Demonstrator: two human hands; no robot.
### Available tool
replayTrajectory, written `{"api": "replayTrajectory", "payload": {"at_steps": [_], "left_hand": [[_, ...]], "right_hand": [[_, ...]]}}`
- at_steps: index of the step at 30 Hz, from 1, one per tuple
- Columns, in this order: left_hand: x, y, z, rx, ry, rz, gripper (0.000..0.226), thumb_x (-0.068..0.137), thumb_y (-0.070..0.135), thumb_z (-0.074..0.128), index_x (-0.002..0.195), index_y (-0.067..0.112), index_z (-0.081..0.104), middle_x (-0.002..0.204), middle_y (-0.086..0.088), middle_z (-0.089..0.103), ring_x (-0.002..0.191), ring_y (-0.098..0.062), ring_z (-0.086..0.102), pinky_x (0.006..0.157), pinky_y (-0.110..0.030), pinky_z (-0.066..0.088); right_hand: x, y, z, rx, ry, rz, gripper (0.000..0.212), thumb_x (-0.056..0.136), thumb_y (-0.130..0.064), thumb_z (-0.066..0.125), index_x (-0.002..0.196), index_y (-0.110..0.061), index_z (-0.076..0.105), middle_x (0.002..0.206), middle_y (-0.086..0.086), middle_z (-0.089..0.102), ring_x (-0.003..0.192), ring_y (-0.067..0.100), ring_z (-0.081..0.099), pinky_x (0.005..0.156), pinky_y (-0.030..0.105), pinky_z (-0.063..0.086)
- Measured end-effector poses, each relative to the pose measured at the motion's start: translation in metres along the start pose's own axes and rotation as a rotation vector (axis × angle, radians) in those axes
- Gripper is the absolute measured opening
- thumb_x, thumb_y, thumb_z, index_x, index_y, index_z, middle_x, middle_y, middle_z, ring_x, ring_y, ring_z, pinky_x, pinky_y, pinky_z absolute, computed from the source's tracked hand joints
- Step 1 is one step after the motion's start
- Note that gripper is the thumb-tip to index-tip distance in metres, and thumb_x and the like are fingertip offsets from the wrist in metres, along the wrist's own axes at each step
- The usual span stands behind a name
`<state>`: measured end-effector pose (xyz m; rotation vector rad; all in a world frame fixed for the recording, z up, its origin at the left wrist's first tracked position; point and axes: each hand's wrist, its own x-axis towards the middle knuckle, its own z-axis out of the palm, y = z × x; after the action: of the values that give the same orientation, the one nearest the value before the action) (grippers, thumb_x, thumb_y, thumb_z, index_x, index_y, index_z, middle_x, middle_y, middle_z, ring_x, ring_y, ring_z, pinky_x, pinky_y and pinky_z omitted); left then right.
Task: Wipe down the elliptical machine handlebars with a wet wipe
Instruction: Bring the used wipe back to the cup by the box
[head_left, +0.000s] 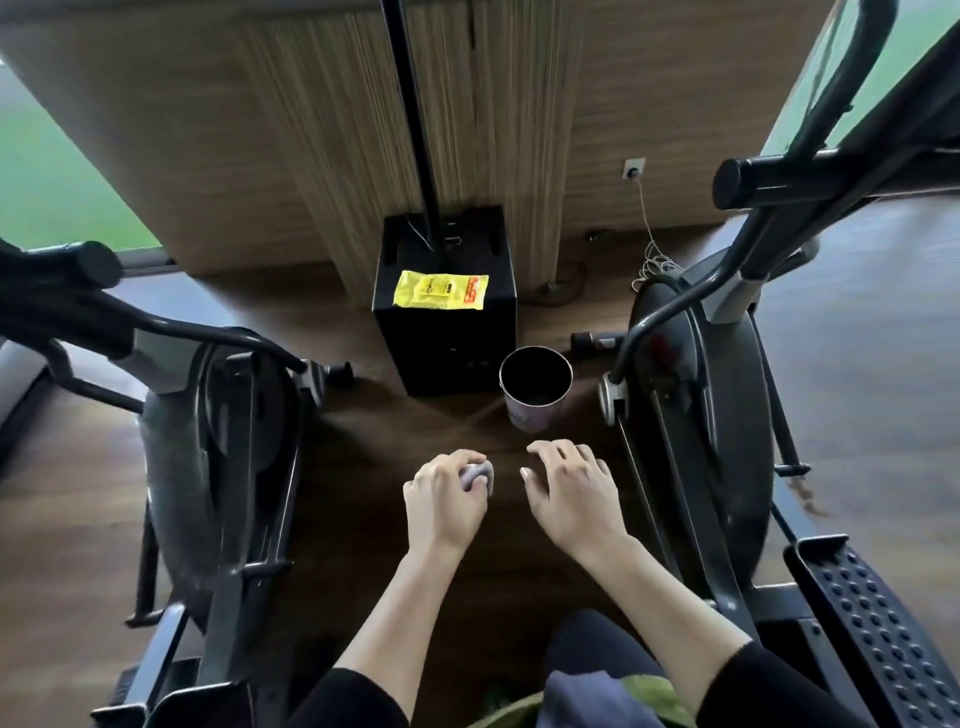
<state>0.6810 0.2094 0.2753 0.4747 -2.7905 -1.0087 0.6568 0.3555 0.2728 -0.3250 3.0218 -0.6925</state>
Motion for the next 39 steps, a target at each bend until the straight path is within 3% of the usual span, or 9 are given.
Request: {"api": "replayTrajectory", "payload": {"at_steps": [9, 12, 18, 23, 28, 33, 39], "left_hand": [[0.115, -0.01, 0.034, -0.01, -0.082, 0.005, 0.02, 0.076, 0.016, 0.059, 0.086, 0.029, 0.07, 0.086, 0.008, 0.069, 0.087, -0.015, 0.062, 0.081, -0.042, 0.05], [0.167, -0.001, 0.045, -0.011, -0.067, 0.009, 0.021, 0.08, 0.011, 0.063, 0.094, 0.024, 0.072, 0.093, 0.005, 0.07, 0.092, -0.018, 0.059, 0.086, -0.038, 0.048], [0.258, 0.021, 0.061, -0.012, -0.039, -0.008, 0.021, 0.081, 0.008, 0.065, 0.095, 0.021, 0.073, 0.093, 0.002, 0.071, 0.091, -0.021, 0.056, 0.083, -0.039, 0.048], [0.316, 0.026, 0.082, 0.009, -0.078, -0.021, 0.022, 0.079, 0.008, 0.065, 0.094, 0.022, 0.072, 0.092, 0.005, 0.07, 0.091, -0.019, 0.057, 0.08, -0.03, 0.047], [0.375, 0.031, 0.107, 0.027, -0.142, -0.004, 0.023, 0.079, 0.006, 0.063, 0.092, 0.023, 0.071, 0.088, 0.005, 0.069, 0.087, -0.017, 0.056, 0.069, -0.018, 0.036], [0.432, 0.036, 0.136, 0.045, -0.206, 0.078, 0.023, 0.078, 0.004, 0.065, 0.092, 0.021, 0.071, 0.087, 0.001, 0.069, 0.086, -0.021, 0.058, 0.068, -0.023, 0.042], [0.477, 0.04, 0.179, 0.066, -0.29, 0.051, 0.023, 0.079, 0.004, 0.065, 0.095, 0.019, 0.071, 0.092, -0.001, 0.068, 0.091, -0.023, 0.057, 0.069, -0.024, 0.04]], "right_hand": [[0.105, 0.01, 0.028, -0.023, -0.031, 0.03, 0.037, 0.096, -0.036, 0.048, 0.13, -0.021, 0.052, 0.128, -0.003, 0.055, 0.116, 0.02, 0.051, 0.094, 0.03, 0.037], [0.161, 0.016, 0.033, -0.029, -0.028, 0.01, 0.038, 0.096, -0.034, 0.048, 0.131, -0.019, 0.052, 0.129, -0.001, 0.055, 0.116, 0.021, 0.051, 0.093, 0.031, 0.038], [0.255, 0.03, 0.04, -0.049, 0.01, 0.007, 0.03, 0.089, -0.026, 0.056, 0.117, -0.013, 0.06, 0.112, 0.005, 0.063, 0.098, 0.027, 0.061, 0.078, 0.035, 0.046], [0.308, 0.046, 0.054, -0.028, -0.01, 0.075, 0.034, 0.085, -0.022, 0.065, 0.116, -0.011, 0.059, 0.114, 0.007, 0.062, 0.097, 0.029, 0.061, 0.075, 0.039, 0.05], [0.356, 0.059, 0.069, -0.016, 0.004, 0.146, 0.036, 0.077, -0.015, 0.072, 0.111, -0.009, 0.061, 0.109, 0.008, 0.064, 0.089, 0.03, 0.063, 0.07, 0.039, 0.052], [0.402, 0.076, 0.08, 0.001, 0.052, 0.238, 0.037, 0.073, -0.011, 0.074, 0.108, -0.01, 0.062, 0.106, 0.007, 0.065, 0.085, 0.03, 0.063, 0.069, 0.039, 0.052], [0.445, 0.105, 0.098, 0.013, 0.068, 0.305, 0.038, 0.071, -0.006, 0.074, 0.107, -0.007, 0.063, 0.106, 0.009, 0.065, 0.089, 0.032, 0.063, 0.072, 0.039, 0.052]]}}
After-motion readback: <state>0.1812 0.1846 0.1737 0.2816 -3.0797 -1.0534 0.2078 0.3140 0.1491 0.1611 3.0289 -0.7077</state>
